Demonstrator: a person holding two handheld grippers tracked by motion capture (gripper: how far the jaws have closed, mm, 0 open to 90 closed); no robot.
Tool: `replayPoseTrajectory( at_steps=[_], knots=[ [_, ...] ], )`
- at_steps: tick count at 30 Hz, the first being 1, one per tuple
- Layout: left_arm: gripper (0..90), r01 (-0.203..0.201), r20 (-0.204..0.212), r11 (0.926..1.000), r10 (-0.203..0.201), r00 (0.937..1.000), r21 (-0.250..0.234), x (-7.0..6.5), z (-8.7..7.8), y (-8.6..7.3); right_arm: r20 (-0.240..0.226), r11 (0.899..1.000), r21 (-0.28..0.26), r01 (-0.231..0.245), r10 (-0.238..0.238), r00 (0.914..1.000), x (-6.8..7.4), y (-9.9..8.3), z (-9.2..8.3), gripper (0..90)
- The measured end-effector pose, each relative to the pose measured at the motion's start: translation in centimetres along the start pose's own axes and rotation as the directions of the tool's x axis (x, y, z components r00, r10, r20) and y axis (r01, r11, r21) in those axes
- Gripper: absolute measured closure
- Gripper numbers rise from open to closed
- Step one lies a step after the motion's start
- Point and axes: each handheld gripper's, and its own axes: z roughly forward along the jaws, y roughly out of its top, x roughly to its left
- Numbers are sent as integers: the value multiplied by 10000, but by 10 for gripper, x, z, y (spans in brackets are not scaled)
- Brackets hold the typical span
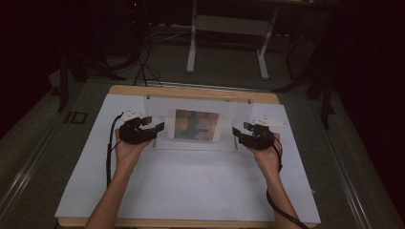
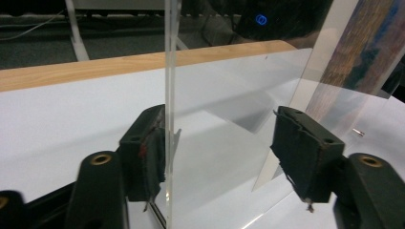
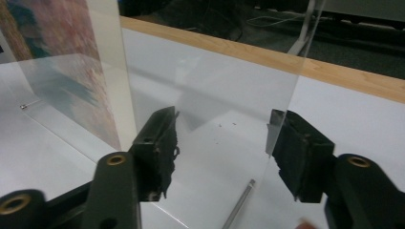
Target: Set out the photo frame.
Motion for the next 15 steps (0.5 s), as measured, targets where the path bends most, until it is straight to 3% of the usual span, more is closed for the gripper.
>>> replayPoseTrajectory(
  at_steps=[5, 15],
  knots=[
    [349, 115, 5, 9996, -115, 9999, -243, 4, -10, 0, 0, 9996, 277, 2, -2, 10000, -2, -1, 0, 378],
    [353, 260, -80, 9985, -264, 9996, -475, 8, -30, -5, -132, 9994, 324, 109, -105, 9999, -5, 0, -9, 330]
  ],
)
